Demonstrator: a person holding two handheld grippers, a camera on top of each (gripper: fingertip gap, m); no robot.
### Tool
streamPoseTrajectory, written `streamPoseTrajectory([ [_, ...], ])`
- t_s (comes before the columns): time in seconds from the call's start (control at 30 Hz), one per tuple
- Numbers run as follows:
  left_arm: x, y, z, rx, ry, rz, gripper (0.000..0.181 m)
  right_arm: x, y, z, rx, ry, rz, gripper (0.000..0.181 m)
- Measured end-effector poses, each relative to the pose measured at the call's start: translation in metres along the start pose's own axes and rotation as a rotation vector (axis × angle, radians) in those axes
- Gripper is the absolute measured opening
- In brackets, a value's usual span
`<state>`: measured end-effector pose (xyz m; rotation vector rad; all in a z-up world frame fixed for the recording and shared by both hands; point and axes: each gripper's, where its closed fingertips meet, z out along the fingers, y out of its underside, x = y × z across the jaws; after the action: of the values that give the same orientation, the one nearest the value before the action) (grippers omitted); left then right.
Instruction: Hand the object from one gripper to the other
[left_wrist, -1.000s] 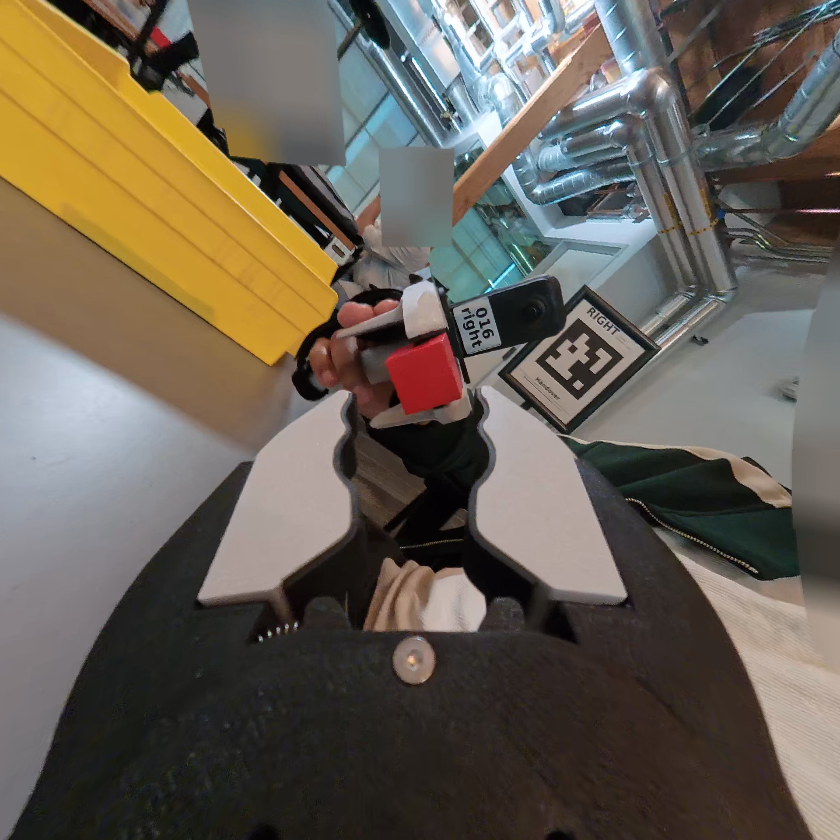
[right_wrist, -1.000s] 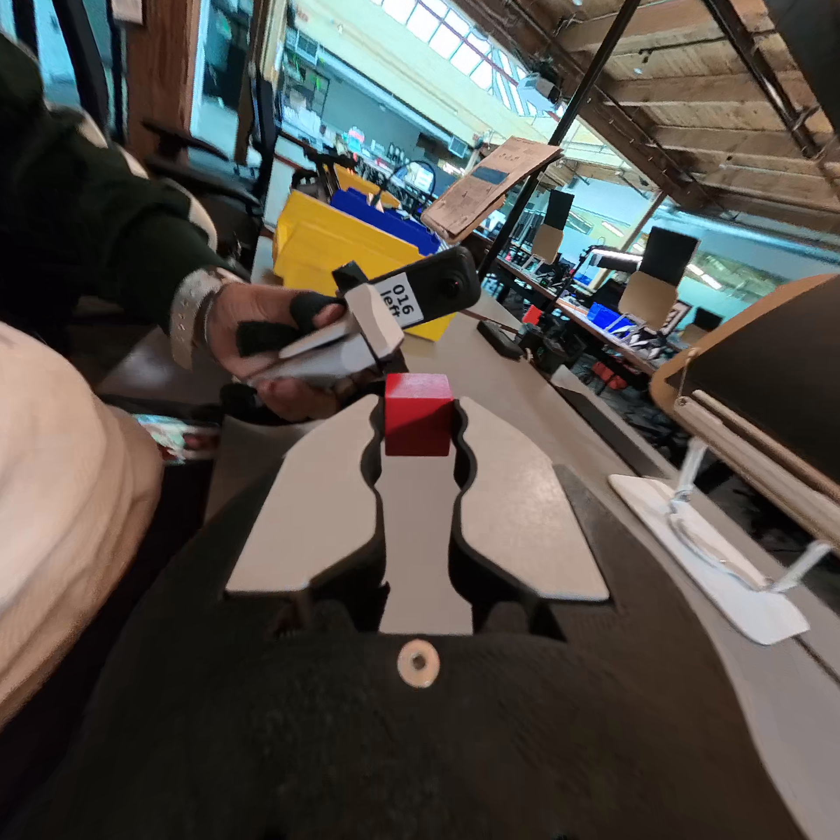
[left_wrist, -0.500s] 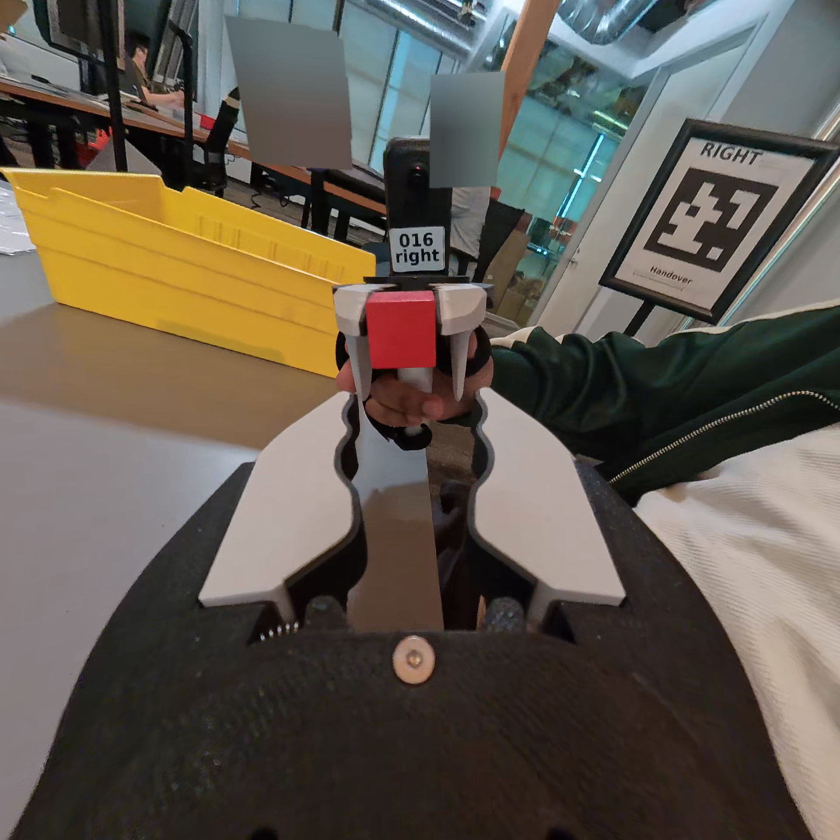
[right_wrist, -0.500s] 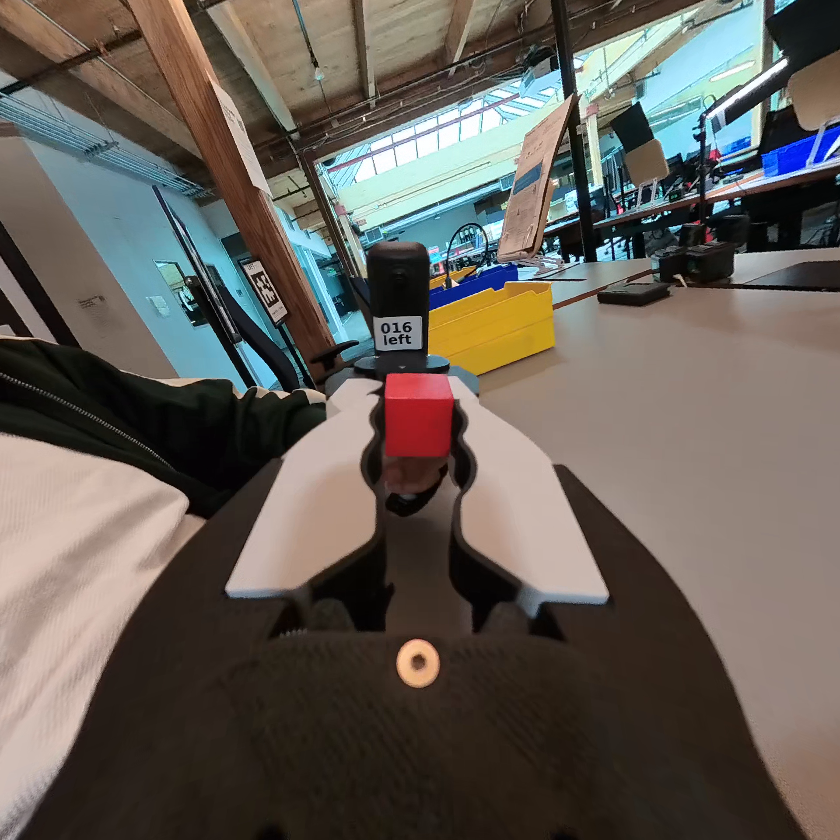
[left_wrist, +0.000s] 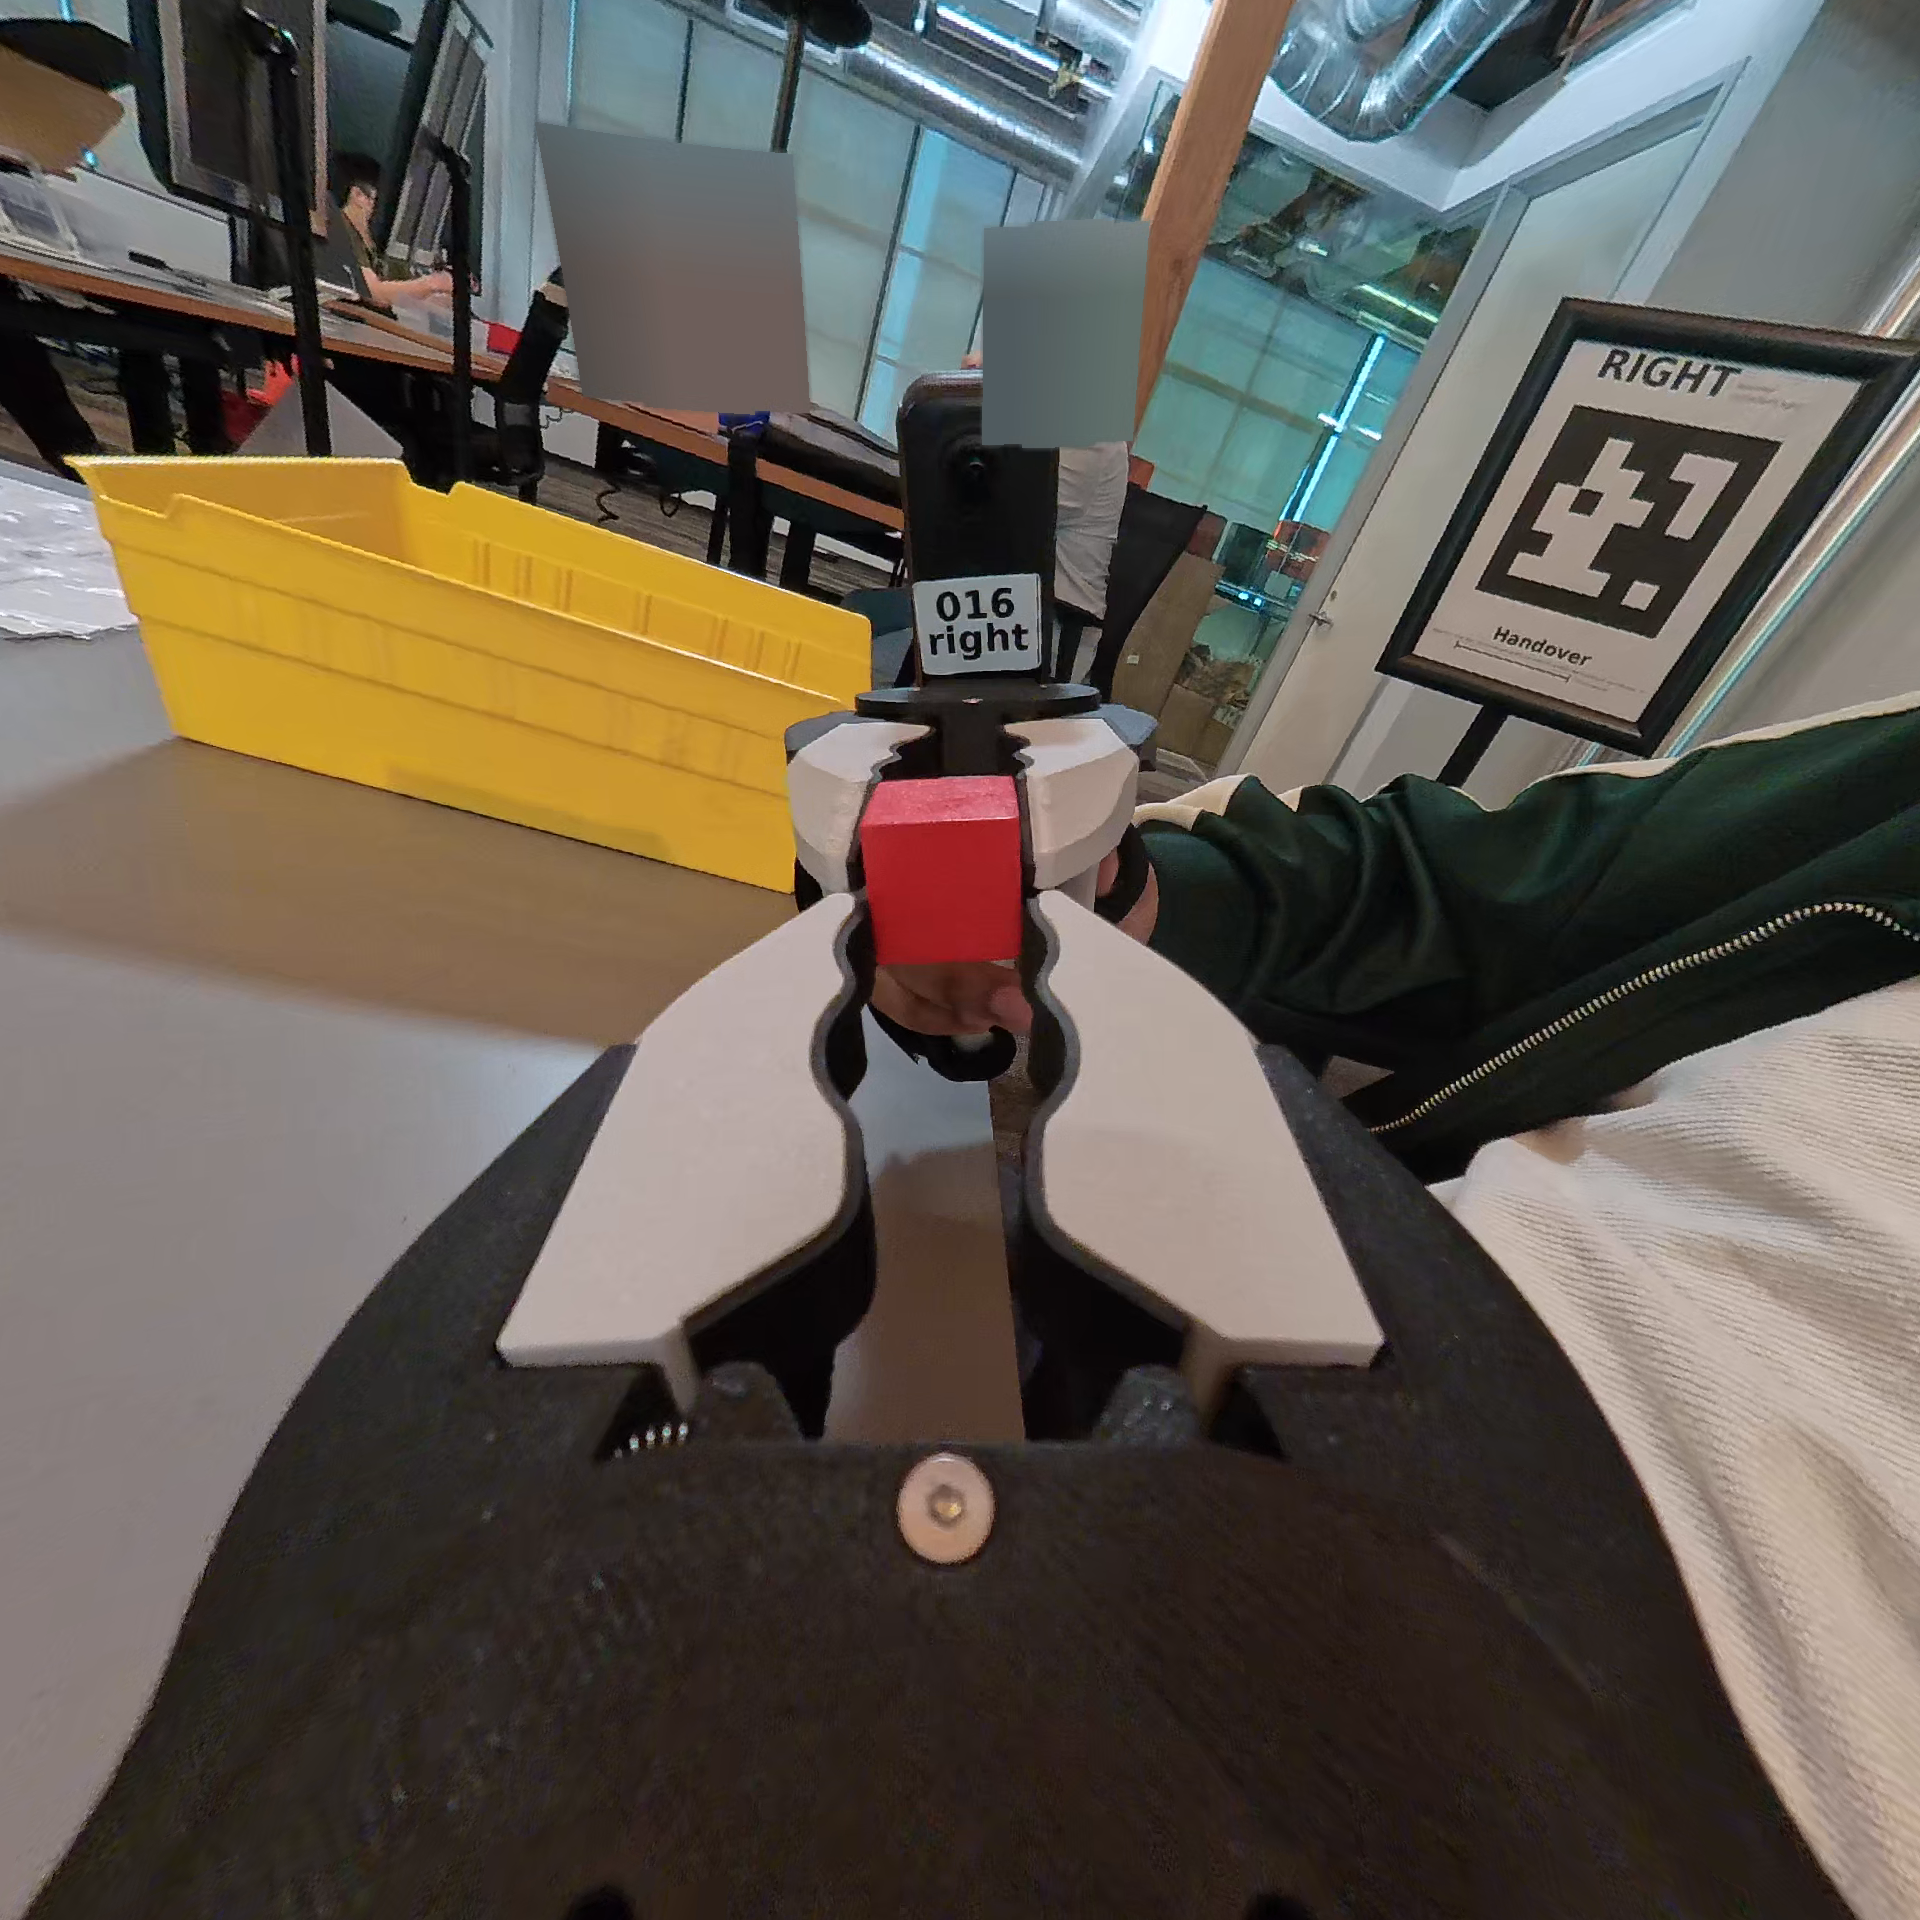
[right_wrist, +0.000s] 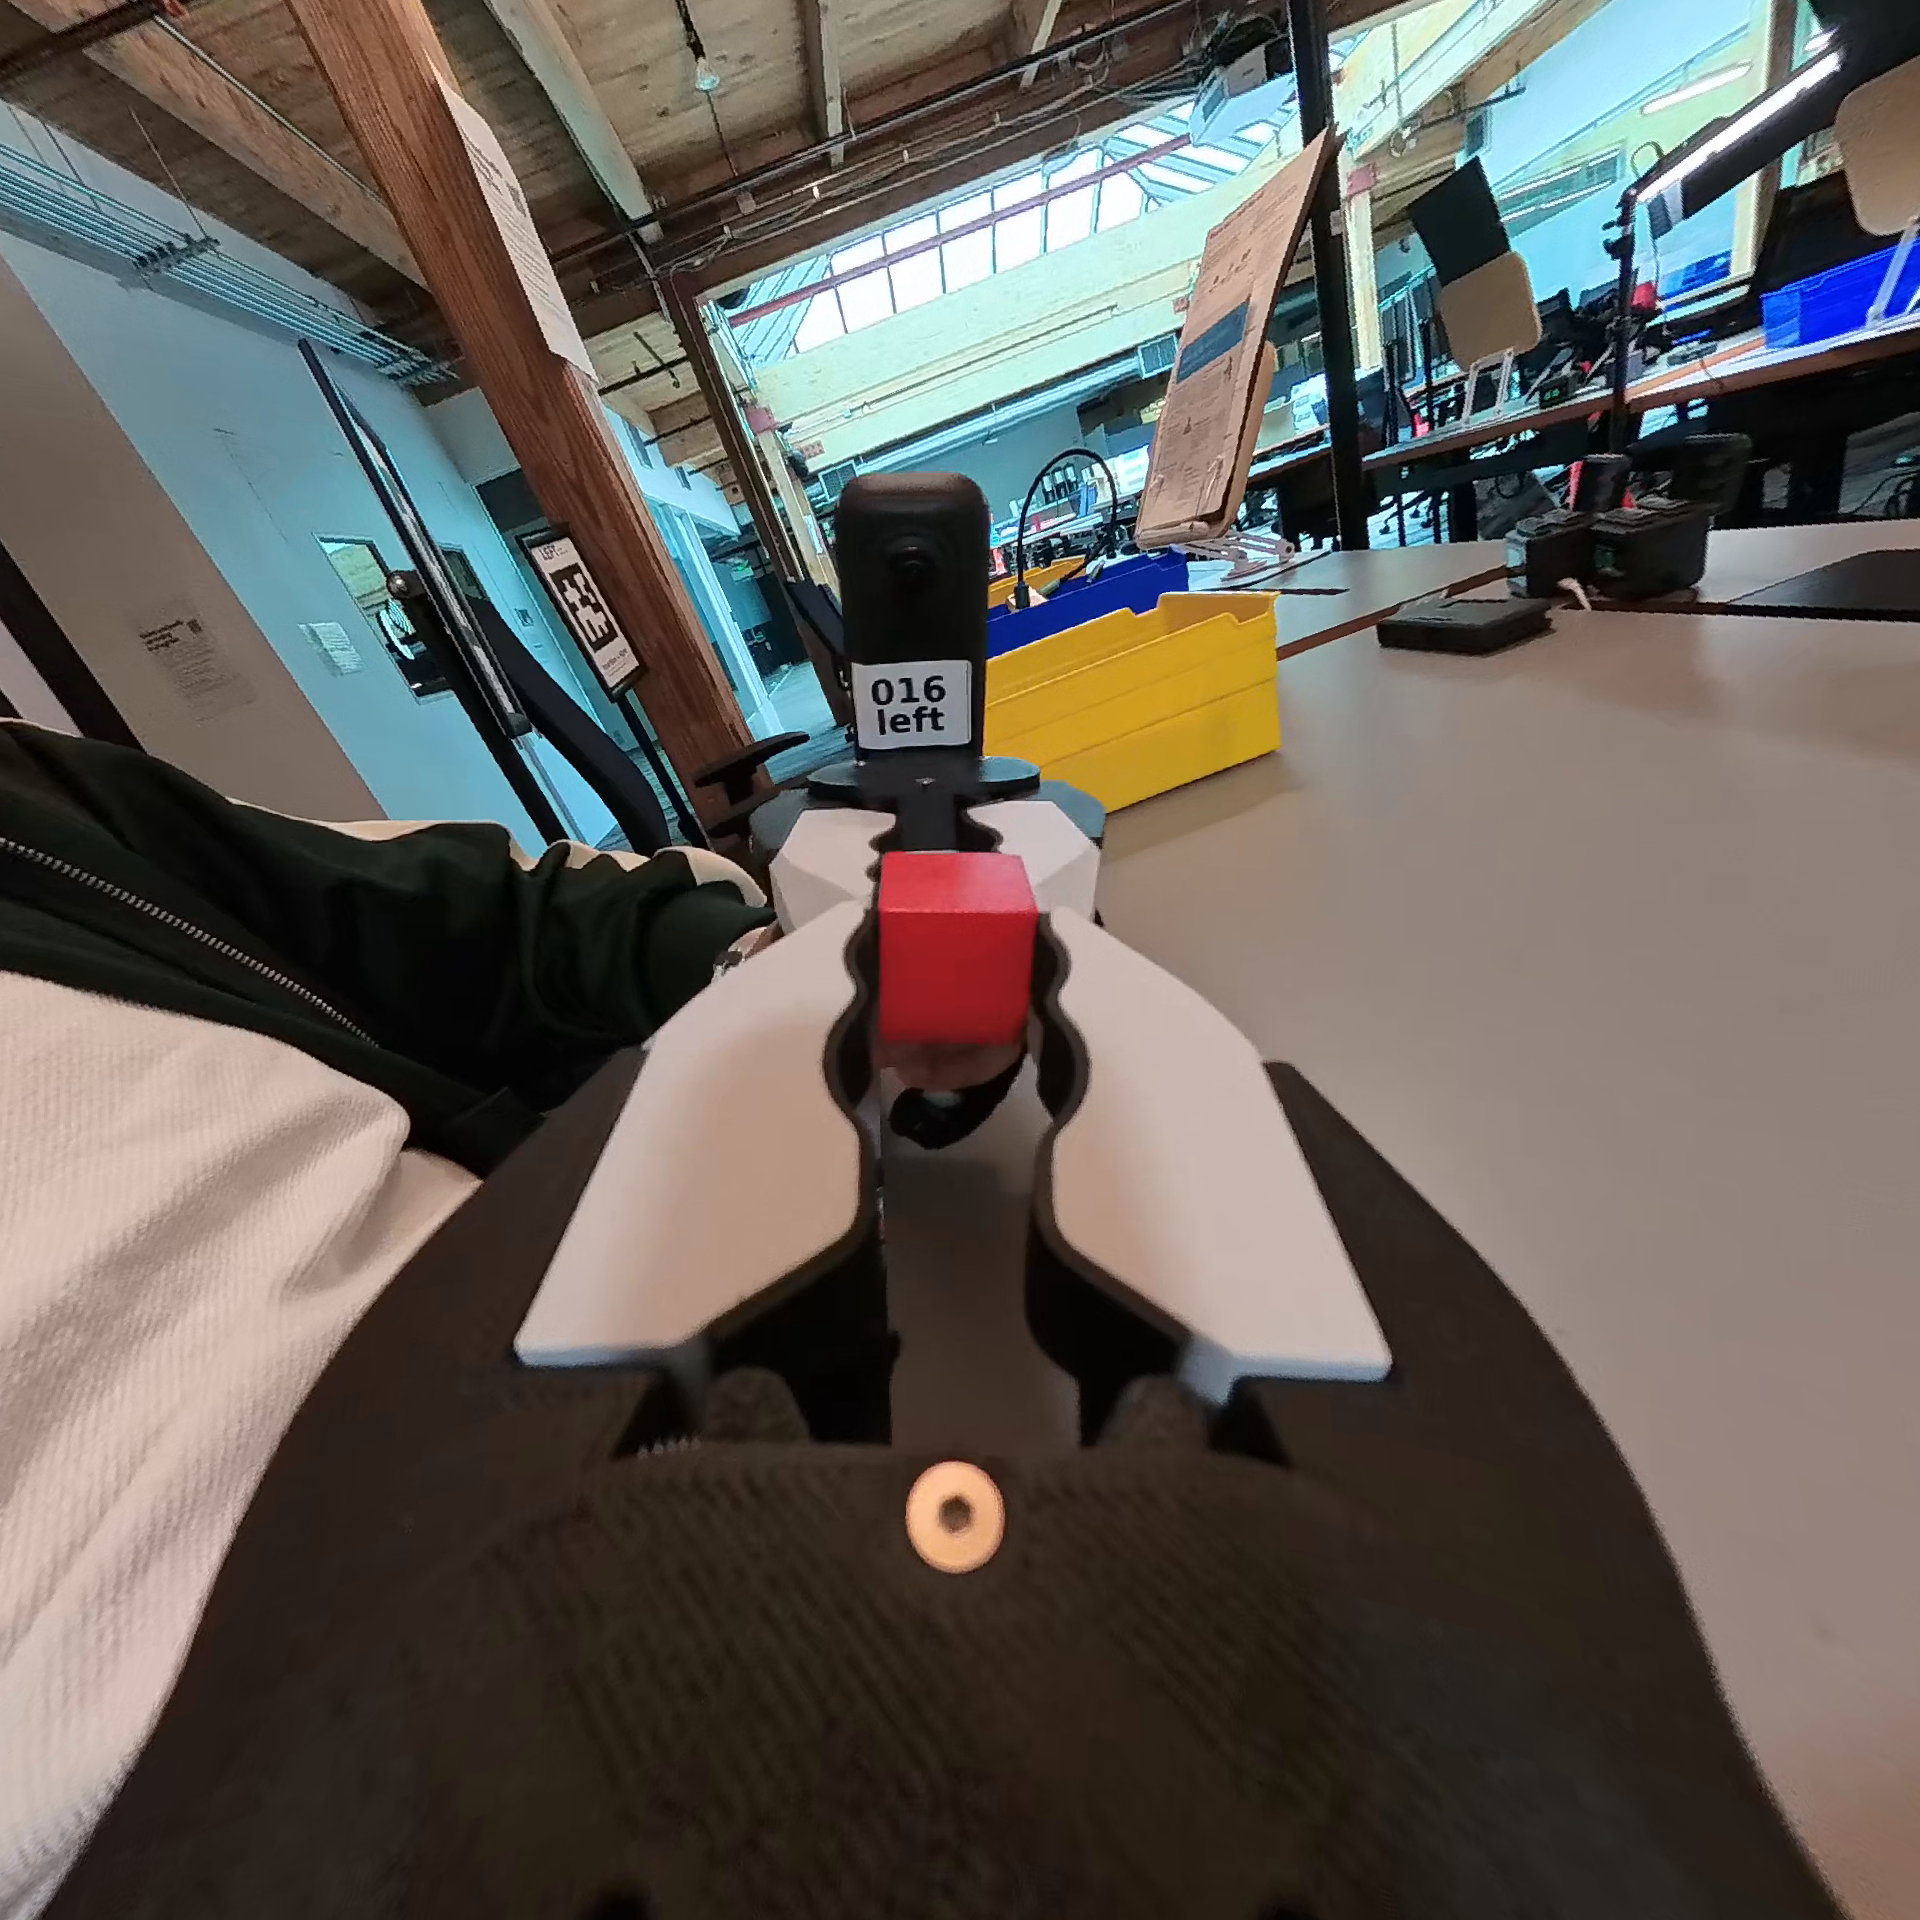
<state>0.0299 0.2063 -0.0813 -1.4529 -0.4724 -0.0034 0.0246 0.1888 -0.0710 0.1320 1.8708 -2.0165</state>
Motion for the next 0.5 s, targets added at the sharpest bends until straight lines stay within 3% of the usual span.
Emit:
streamPoseTrajectory([
  [0.13, -0.001, 0.0, 0.0, 0.005, 0.001, -0.023, 0.025, 0.0, -0.002, 0.0, 0.009, -0.002, -0.015, 0.038],
  [0.23, -0.003, -0.003, -0.002, 0.023, -0.001, -0.042, 0.025, 0.003, -0.009, 0.0, 0.039, 0.029, -0.076, 0.077],
  [0.33, -0.006, -0.006, -0.005, 0.044, 0.003, -0.09, 0.025, 0.005, -0.014, -0.004, 0.031, 0.093, -0.305, 0.095],
  [0.4, -0.008, -0.007, -0.007, 0.06, 0.015, -0.146, 0.025, 0.003, -0.011, -0.006, -0.041, 0.139, -0.531, 0.09],
  [0.5, -0.01, -0.008, -0.008, 0.085, 0.046, -0.245, 0.025, 0.001, -0.01, -0.008, -0.134, 0.233, -0.885, 0.066],
])
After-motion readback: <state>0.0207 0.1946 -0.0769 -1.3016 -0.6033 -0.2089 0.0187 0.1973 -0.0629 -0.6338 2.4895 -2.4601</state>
